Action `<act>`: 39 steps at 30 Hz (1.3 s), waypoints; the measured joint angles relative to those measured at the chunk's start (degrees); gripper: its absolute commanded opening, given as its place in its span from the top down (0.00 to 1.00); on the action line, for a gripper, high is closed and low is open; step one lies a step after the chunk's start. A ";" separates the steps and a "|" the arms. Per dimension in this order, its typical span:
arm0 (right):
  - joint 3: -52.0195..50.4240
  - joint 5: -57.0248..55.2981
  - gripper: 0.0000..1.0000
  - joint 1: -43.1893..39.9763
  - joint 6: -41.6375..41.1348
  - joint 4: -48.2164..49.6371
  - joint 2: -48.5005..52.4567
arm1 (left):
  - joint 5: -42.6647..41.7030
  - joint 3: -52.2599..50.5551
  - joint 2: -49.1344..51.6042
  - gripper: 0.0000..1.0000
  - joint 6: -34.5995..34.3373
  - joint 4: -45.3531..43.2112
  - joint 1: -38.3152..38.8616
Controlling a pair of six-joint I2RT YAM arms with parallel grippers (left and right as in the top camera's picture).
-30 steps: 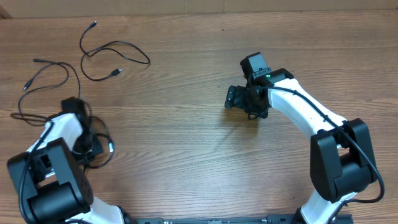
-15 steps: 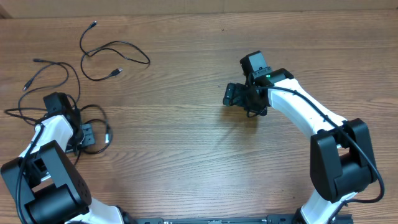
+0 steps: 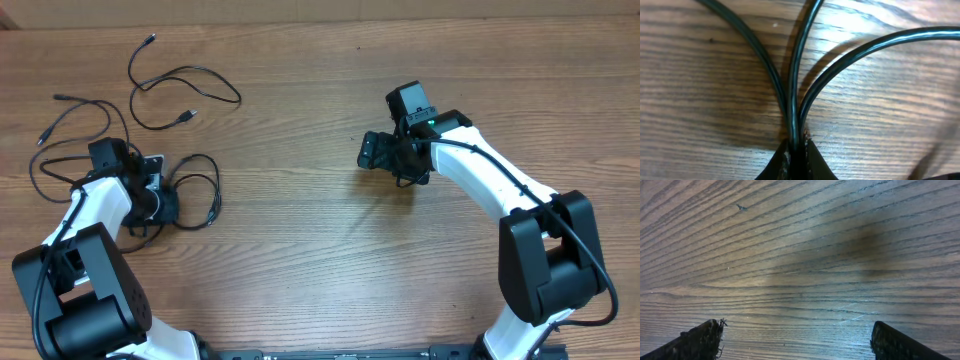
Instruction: Untangle cables
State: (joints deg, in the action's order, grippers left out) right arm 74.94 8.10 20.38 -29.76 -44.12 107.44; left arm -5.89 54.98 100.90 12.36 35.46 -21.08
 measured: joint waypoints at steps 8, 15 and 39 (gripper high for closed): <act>0.00 0.00 0.04 0.00 -0.02 0.28 0.00 | 0.35 0.26 0.11 0.00 -7.63 2.19 0.15; 0.00 0.00 0.04 0.00 0.02 1.01 0.00 | 0.92 0.61 -0.37 0.01 -7.50 2.62 0.85; 0.00 0.00 0.00 0.00 -0.02 -0.42 0.00 | -19.82 7.52 -53.37 0.00 1.25 19.34 0.37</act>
State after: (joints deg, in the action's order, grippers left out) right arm 74.94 8.10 20.38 -29.78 -44.53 107.44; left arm -25.71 62.50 47.53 13.61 54.81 -20.71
